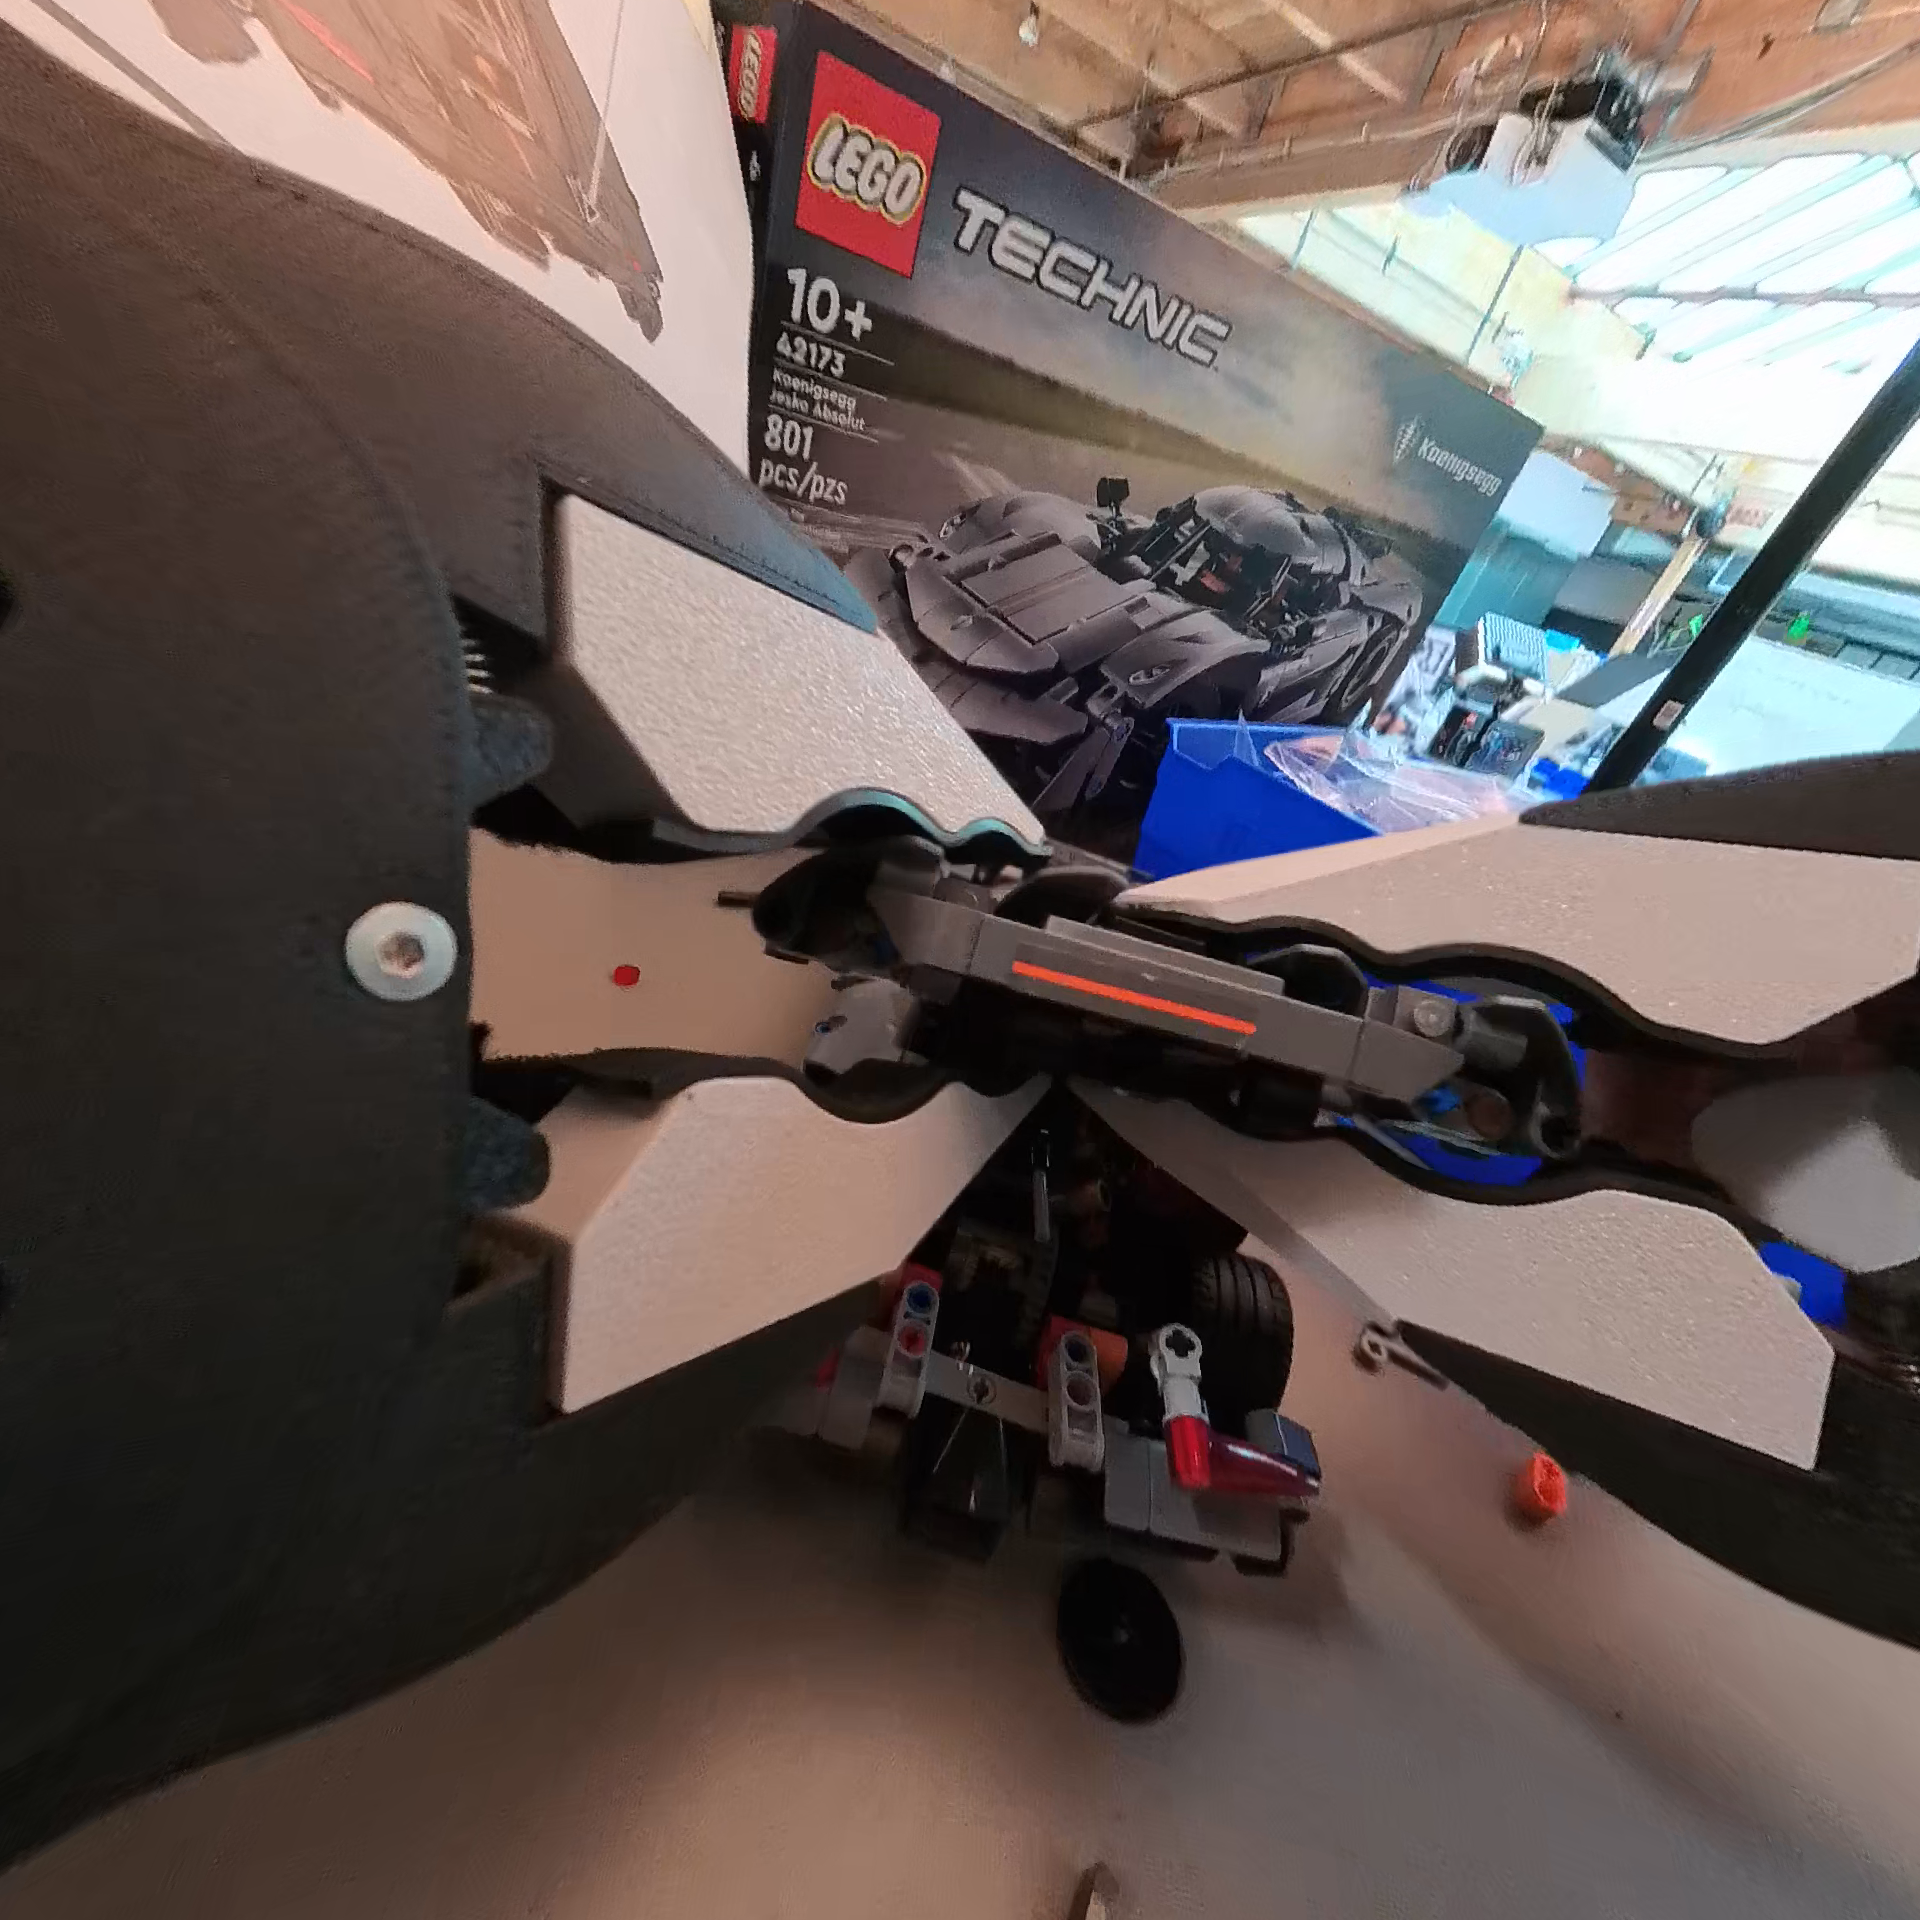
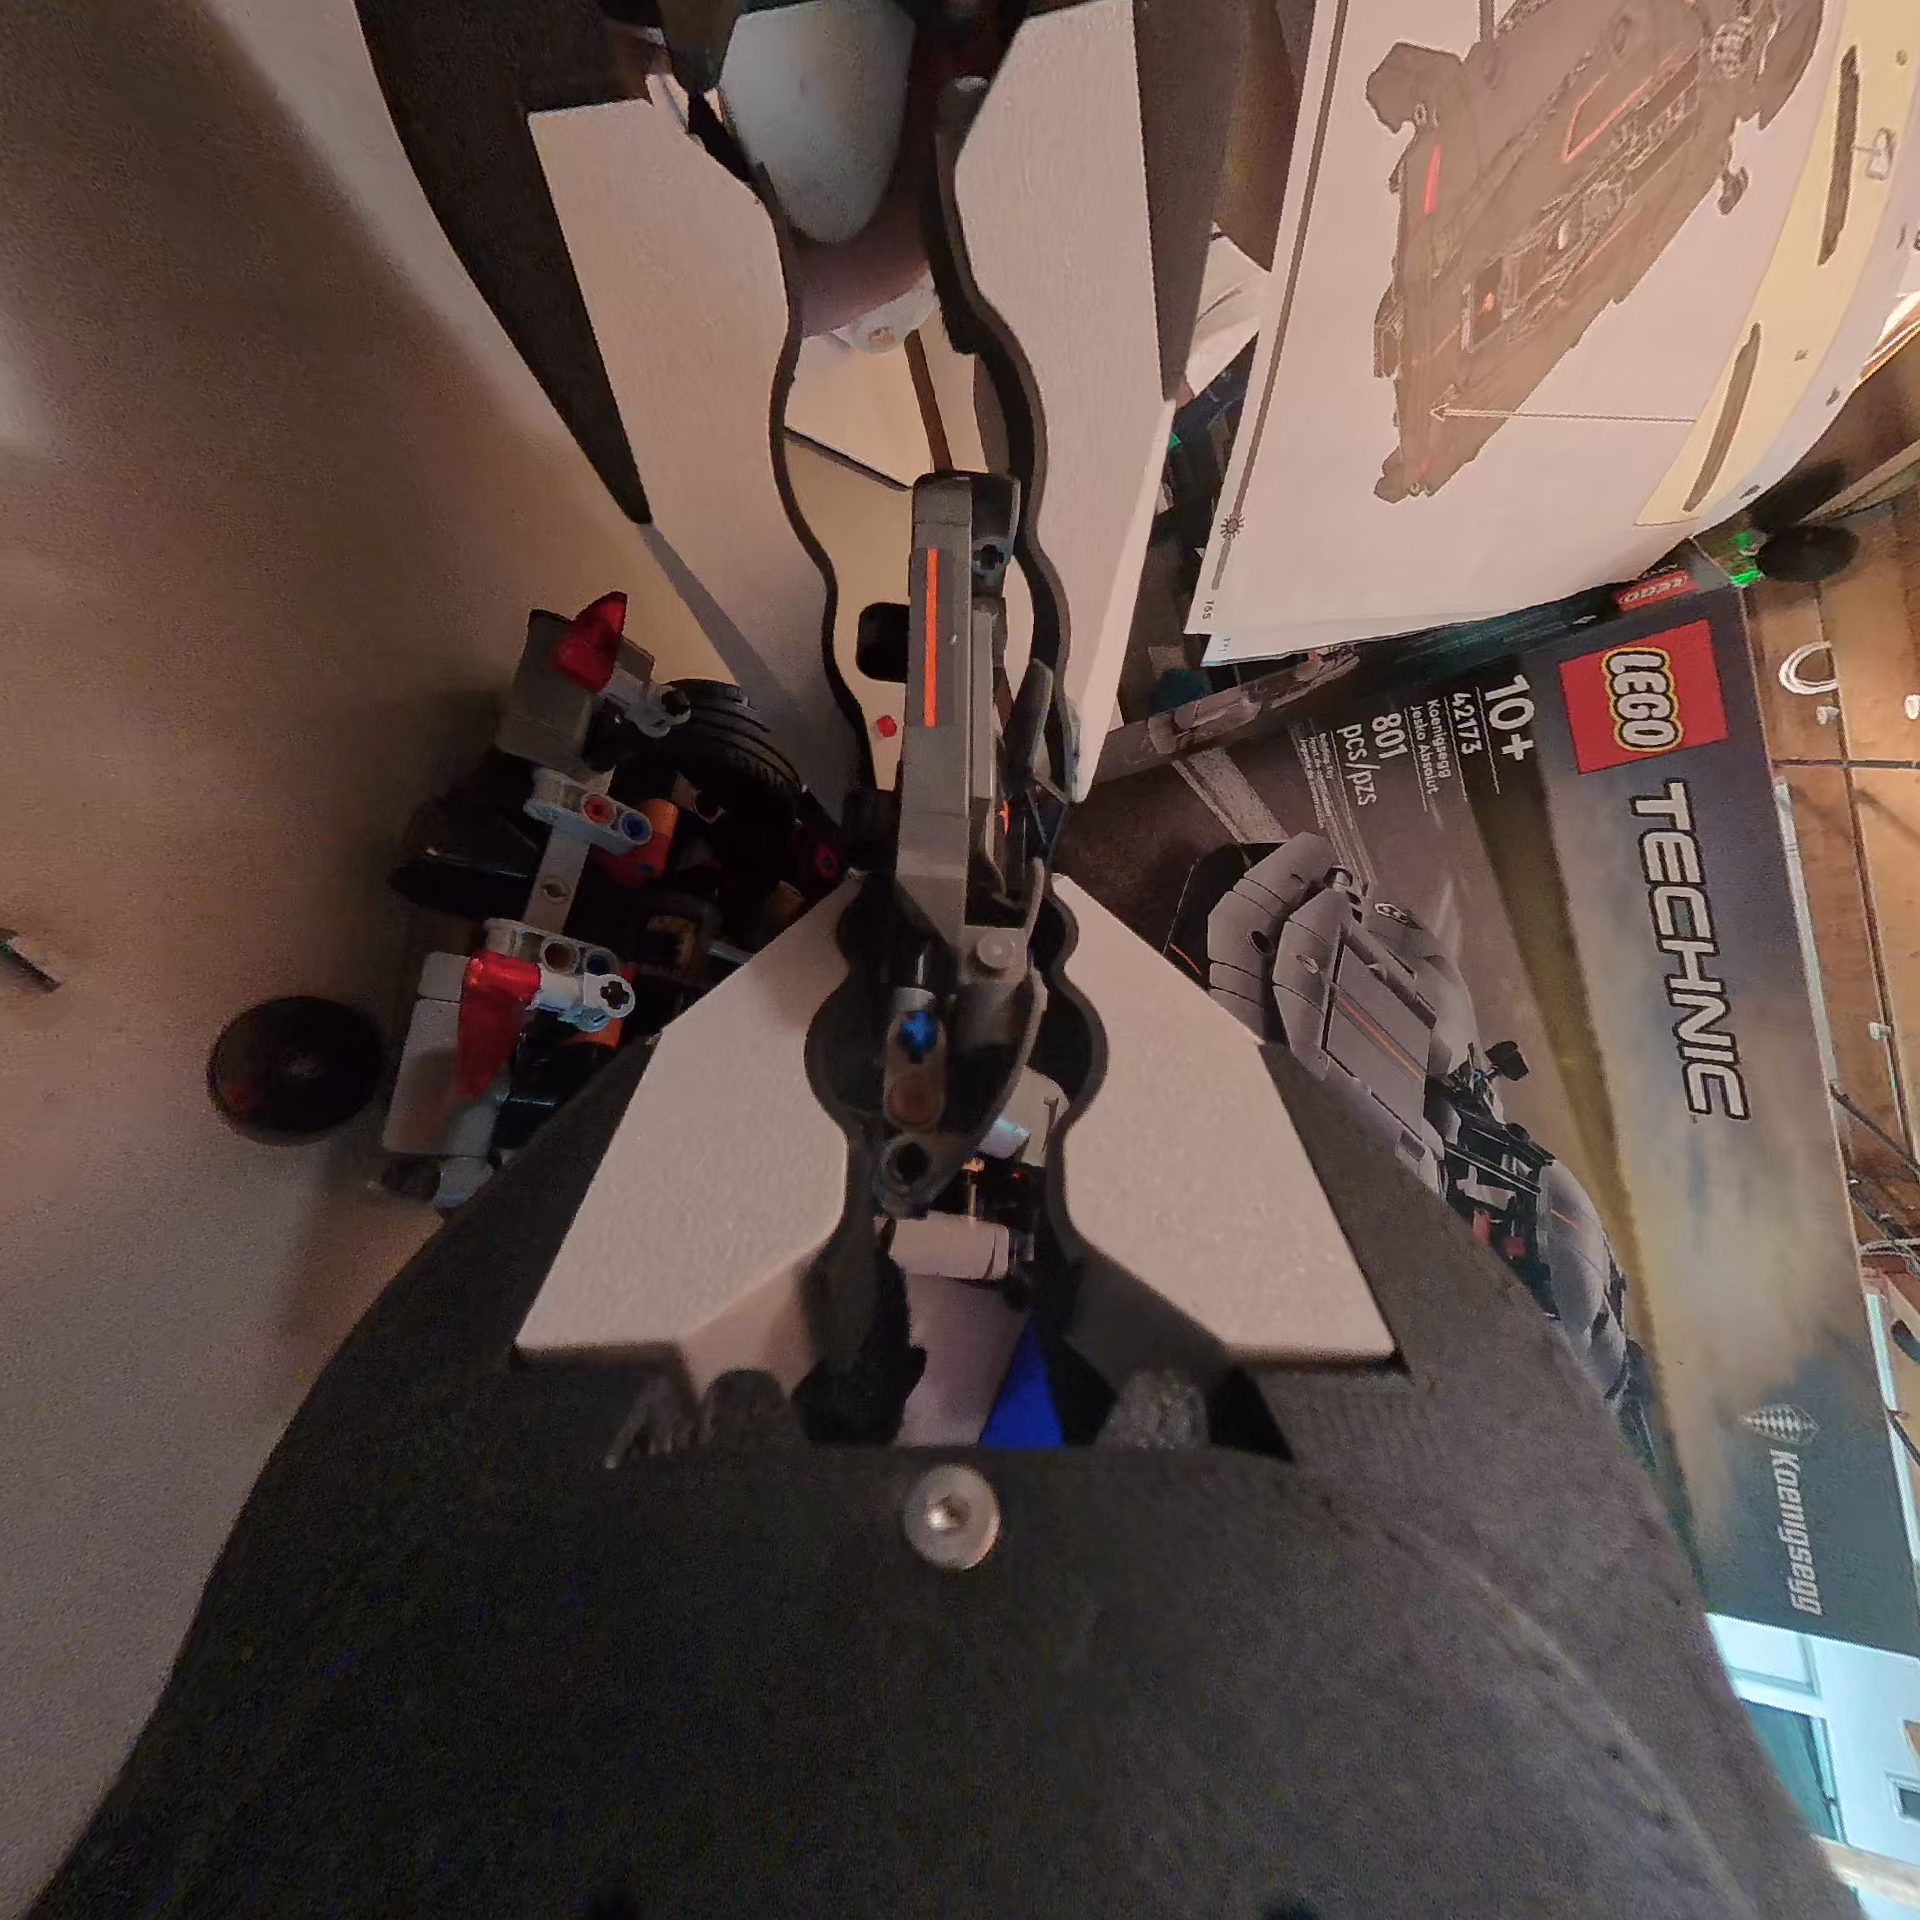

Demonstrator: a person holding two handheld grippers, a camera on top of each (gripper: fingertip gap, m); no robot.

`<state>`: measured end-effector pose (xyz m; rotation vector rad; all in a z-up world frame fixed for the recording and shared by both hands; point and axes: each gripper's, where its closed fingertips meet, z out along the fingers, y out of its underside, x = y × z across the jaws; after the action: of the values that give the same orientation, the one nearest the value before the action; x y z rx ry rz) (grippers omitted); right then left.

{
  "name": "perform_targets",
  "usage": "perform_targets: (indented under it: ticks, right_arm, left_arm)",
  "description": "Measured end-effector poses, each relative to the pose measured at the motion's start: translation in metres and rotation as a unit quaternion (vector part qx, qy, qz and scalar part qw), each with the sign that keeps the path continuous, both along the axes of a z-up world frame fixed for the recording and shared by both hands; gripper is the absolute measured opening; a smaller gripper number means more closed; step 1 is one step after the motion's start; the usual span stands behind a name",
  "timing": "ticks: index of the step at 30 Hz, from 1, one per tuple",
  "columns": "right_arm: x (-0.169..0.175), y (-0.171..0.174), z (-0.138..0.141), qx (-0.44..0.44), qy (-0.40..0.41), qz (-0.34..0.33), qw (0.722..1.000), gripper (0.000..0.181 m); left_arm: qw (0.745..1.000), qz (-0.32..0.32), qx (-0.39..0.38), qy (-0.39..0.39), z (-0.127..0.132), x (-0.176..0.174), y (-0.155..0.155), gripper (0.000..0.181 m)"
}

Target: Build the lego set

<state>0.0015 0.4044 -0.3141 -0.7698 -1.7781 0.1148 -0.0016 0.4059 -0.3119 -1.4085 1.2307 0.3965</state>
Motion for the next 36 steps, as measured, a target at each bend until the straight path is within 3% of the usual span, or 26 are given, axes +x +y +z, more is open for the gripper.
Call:
perform_targets:
  ticks: [9, 20, 23, 27, 33, 36]
  right_arm:
    - [-0.0012, 0.0014, 0.0006, 0.006, 0.012, -0.009, 1.000, 0.029]
    - [-0.0001, 0.0030, 0.0009, 0.006, 0.017, -0.017, 1.000, 0.033]
    - [0.0020, 0.0066, 0.0043, -0.001, 0.023, -0.026, 0.999, 0.043]
    - [0.0021, 0.0054, 0.0004, 0.005, 0.019, -0.024, 1.000, 0.039]
    - [-0.0017, 0.0060, 0.0000, 0.026, 0.026, -0.038, 0.999, 0.051]
    - [-0.0045, 0.0069, -0.0016, 0.049, 0.027, -0.057, 0.997, 0.043]
  left_arm:
    - [0.995, 0.036, 0.076, 0.052, 0.0073, -0.0029, -0.0084, 0.031]
    - [0.993, 0.042, 0.092, 0.062, 0.0054, -0.0035, -0.0086, 0.029]
    - [0.993, 0.041, 0.096, 0.063, 0.0053, -0.0027, -0.0090, 0.029]
    - [0.992, 0.043, 0.099, 0.066, 0.0052, -0.0027, -0.0090, 0.028]
    - [0.993, 0.047, 0.093, 0.051, 0.0064, -0.0024, -0.0086, 0.028]
    - [0.993, 0.048, 0.096, 0.053, 0.0069, -0.0030, -0.0086, 0.028]
